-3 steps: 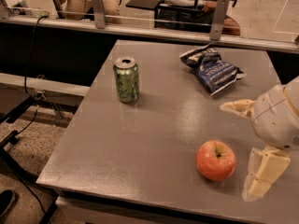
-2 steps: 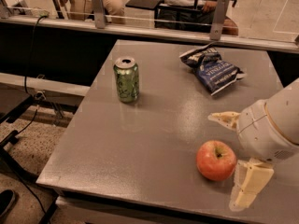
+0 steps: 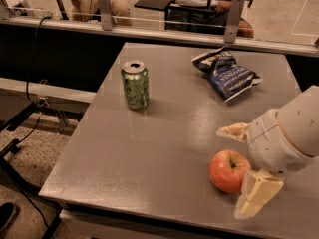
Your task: Move apple near green can
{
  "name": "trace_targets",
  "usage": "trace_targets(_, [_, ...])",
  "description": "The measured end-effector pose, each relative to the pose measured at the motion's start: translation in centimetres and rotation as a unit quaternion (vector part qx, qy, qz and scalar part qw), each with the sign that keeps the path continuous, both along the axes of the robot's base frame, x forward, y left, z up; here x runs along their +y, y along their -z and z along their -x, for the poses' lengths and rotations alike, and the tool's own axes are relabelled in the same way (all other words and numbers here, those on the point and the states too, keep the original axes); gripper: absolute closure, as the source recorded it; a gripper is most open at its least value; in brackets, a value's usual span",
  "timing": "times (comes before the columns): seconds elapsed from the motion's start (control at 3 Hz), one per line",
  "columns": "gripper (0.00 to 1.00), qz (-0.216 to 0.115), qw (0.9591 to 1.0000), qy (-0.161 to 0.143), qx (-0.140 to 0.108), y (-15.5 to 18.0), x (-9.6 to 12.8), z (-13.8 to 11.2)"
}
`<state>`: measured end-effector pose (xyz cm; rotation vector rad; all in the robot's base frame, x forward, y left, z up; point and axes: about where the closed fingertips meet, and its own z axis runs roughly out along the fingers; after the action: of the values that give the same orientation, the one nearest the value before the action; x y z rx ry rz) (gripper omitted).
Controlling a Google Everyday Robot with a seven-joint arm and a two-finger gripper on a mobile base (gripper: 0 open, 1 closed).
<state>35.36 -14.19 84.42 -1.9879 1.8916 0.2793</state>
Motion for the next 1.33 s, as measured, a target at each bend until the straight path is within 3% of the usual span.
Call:
trace_targets(0.33, [0.46, 0.001, 1.0000, 0.003, 0.001, -0.1, -0.3, -0.2])
trace_targets(0.67, [0.69, 0.003, 1.0000, 0.005, 0.003, -0.5, -0.4, -0.5])
trace_targets(1.0, [0.99, 0.008, 0.9999, 0.014, -0.002, -3.0, 1.0, -3.6])
trace_targets(1.33, [1.00, 0.007, 0.9996, 0.026, -0.006, -4.6, 3.2, -6.2])
